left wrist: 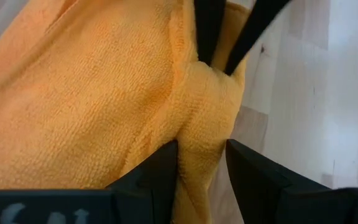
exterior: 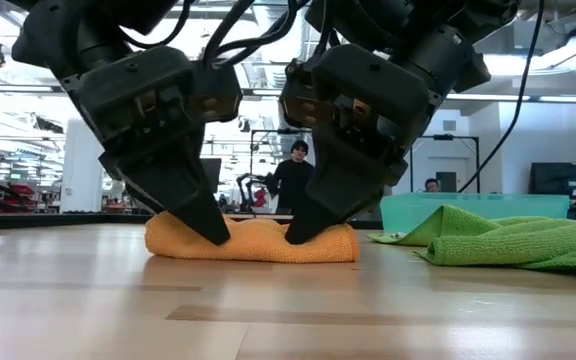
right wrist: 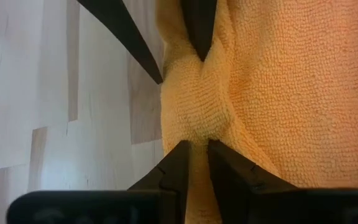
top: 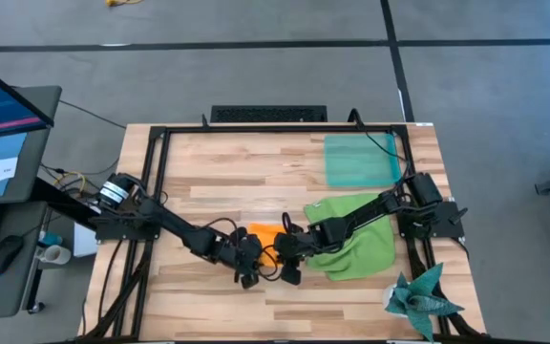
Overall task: Roll microfiber towels into tight, uniform cylinder then place into a basket
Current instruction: Roll the orange towel
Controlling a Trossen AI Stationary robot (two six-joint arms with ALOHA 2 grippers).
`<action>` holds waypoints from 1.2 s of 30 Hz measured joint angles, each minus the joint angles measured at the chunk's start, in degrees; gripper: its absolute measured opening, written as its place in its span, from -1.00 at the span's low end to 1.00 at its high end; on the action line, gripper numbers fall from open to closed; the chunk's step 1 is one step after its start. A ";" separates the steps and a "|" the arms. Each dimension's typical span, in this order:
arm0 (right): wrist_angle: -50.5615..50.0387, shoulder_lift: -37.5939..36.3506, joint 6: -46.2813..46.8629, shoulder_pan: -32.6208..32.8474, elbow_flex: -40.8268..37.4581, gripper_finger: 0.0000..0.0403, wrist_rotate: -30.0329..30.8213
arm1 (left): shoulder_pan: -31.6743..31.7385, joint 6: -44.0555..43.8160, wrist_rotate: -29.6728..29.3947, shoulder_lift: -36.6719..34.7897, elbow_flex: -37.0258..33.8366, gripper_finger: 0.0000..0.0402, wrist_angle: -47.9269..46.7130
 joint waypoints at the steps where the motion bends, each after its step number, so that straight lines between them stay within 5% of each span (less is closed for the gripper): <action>1: -0.02 0.00 0.78 -0.02 0.00 -0.52 0.00 | 0.00 -0.90 0.18 0.00 0.04 -0.33 -0.23; 13: -10.12 -6.47 -1.86 -0.91 -0.25 -0.21 -1.18 | 0.09 -7.44 0.68 0.22 -0.04 -0.33 0.61; 20: -20.93 -17.24 -9.73 1.95 -0.26 -0.29 8.53 | -0.11 -12.42 -2.60 0.31 -0.22 -0.33 1.76; 28: -12.21 -21.24 -19.84 10.55 -6.25 -0.34 22.18 | 0.62 -12.52 -4.74 0.39 -0.24 -0.33 2.98; 36: -4.23 -14.63 -31.79 11.21 -6.83 -0.33 22.74 | 1.63 -12.33 -4.69 0.39 -0.24 -0.33 3.37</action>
